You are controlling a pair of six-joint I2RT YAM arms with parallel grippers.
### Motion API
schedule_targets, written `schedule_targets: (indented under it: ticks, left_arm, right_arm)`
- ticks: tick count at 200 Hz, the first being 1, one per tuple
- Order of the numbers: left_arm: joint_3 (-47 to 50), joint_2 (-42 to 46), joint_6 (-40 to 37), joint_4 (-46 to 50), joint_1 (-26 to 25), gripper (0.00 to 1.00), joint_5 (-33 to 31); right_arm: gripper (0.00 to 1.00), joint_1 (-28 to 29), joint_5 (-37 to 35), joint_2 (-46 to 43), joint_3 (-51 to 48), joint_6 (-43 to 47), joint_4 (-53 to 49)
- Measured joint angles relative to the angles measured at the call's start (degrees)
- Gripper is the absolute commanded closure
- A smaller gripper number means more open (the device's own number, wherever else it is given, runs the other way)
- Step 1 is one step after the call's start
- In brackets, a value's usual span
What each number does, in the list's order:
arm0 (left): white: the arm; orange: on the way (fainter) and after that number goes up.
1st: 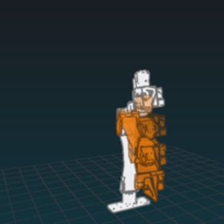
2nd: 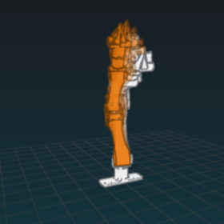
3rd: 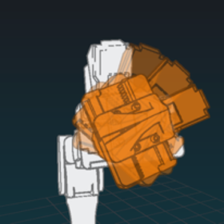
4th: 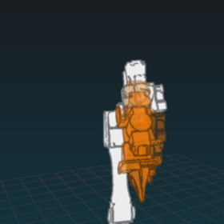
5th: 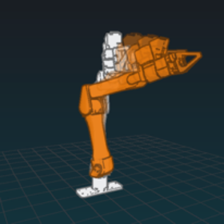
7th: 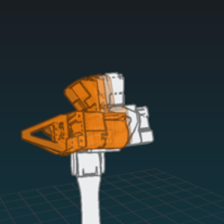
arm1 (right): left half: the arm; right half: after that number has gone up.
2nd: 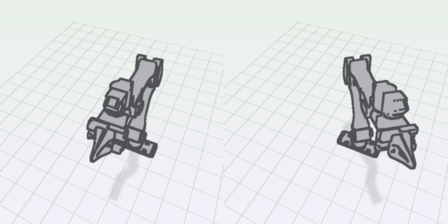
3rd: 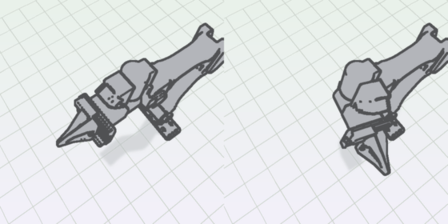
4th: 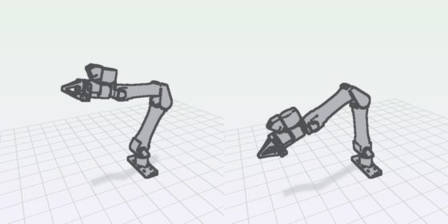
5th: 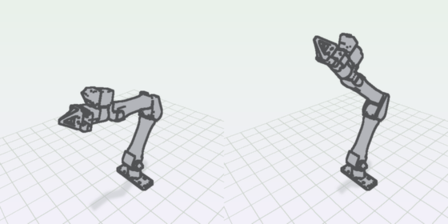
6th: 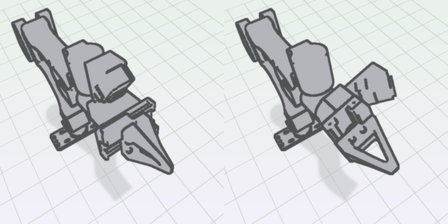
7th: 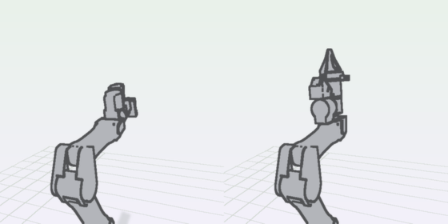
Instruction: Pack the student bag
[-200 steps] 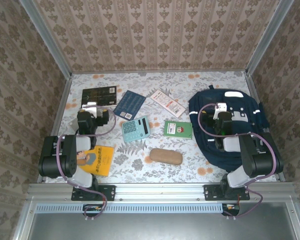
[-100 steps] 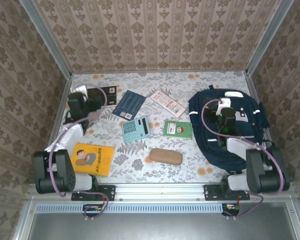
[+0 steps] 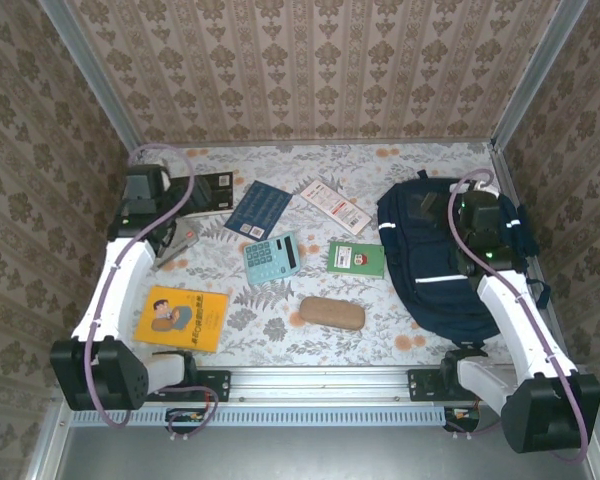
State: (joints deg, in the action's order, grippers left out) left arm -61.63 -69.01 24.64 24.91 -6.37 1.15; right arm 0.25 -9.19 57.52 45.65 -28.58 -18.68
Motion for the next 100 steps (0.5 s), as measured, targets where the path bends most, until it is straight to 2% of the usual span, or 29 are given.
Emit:
schedule_targets:
  ticks: [23, 52, 100]
  left_arm:
    - [1.49, 1.97, 0.94, 1.31, -5.73, 0.00, -1.20]
    - [1.57, 2.23, 1.53, 1.86, -10.16, 0.00, -2.62]
    - [1.66, 2.21, 2.03, 2.23, -13.84, 0.00, -4.76]
  right_arm:
    - [0.00, 0.22, 1.11, -3.87, -2.36, -3.15, -8.17]
    - [0.00, 2.36, 1.01, -7.78, -6.88, -6.73, -14.69]
    - [0.00, 11.19, 1.07, -3.43, -12.52, -12.90, -17.11]
